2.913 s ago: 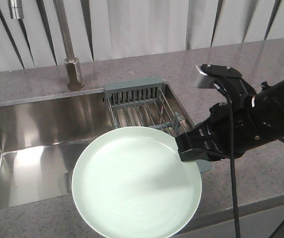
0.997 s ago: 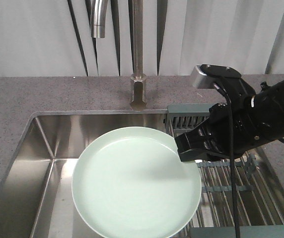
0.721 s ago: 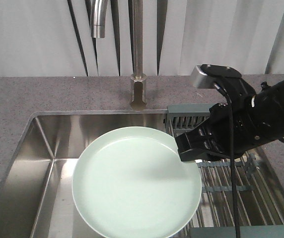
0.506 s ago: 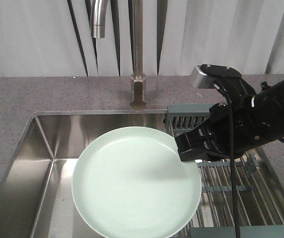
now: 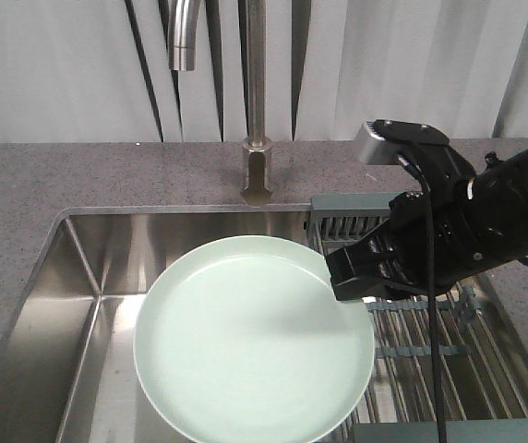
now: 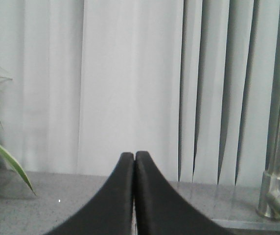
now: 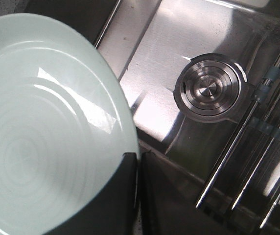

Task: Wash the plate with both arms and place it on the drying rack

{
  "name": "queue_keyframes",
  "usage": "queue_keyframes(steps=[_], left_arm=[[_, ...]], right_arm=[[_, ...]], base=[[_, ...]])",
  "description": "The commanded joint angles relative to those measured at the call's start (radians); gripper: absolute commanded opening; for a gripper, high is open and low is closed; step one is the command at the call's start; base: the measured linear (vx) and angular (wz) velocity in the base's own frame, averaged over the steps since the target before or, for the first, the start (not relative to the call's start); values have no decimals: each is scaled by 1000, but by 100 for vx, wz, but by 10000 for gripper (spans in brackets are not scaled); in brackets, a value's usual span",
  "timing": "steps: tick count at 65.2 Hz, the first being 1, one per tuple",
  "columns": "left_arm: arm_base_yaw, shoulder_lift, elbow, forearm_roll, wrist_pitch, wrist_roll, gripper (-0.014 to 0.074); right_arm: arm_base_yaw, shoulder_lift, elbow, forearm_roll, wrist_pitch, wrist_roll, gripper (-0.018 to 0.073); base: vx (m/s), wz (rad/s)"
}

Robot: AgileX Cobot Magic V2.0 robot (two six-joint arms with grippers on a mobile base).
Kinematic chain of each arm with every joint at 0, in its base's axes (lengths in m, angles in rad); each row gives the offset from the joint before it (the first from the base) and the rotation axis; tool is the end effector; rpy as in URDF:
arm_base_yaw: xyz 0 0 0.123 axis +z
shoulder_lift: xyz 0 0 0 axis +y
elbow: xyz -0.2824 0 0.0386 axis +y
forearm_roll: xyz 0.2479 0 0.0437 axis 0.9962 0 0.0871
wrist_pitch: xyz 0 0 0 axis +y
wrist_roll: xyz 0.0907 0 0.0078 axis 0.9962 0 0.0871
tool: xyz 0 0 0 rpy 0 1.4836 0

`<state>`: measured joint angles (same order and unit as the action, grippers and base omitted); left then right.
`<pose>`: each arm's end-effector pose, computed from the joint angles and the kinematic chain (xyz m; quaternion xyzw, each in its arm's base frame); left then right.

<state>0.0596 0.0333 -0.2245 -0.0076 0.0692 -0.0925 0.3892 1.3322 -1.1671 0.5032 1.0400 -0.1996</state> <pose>0.0431 0.0025 0.2798 -0.0500 0.6274 -0.0159 0.7769 0.2289 0.1348 0.3367 -0.2025 0.9248 0.2570 0.1940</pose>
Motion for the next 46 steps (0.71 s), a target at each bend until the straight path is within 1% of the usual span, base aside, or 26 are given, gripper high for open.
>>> queue_keyframes(steps=[1, 9, 14, 17, 29, 40, 46], left_arm=[[-7, 96, -144, -9, 46, -3, -6], [-7, 224, -299, -9, 182, -3, -6], [-7, 307, -370, -9, 254, -3, -6], [-7, 344, -393, -10, 278, -3, -6], [-7, 477, -398, -10, 296, -12, -6], [-7, 555, -398, -13, 298, -13, -6], [-7, 599, -404, -14, 291, -12, 13]], right_arm=[[-1, -31, -24, 33, -31, -7, -8], [-1, -31, -24, 33, -31, -7, -8], [-1, -31, -24, 33, -31, -7, -8], [-1, -31, -24, 33, -31, -7, -8], [-1, -31, -24, 33, -31, -7, -8], [-1, -31, -24, 33, -31, -7, -8], [-1, -31, -24, 33, -31, -7, -8]], base=[[0, 0], [0, 0], [0, 0], [0, 0], [0, 0], [0, 0], [0, 0]])
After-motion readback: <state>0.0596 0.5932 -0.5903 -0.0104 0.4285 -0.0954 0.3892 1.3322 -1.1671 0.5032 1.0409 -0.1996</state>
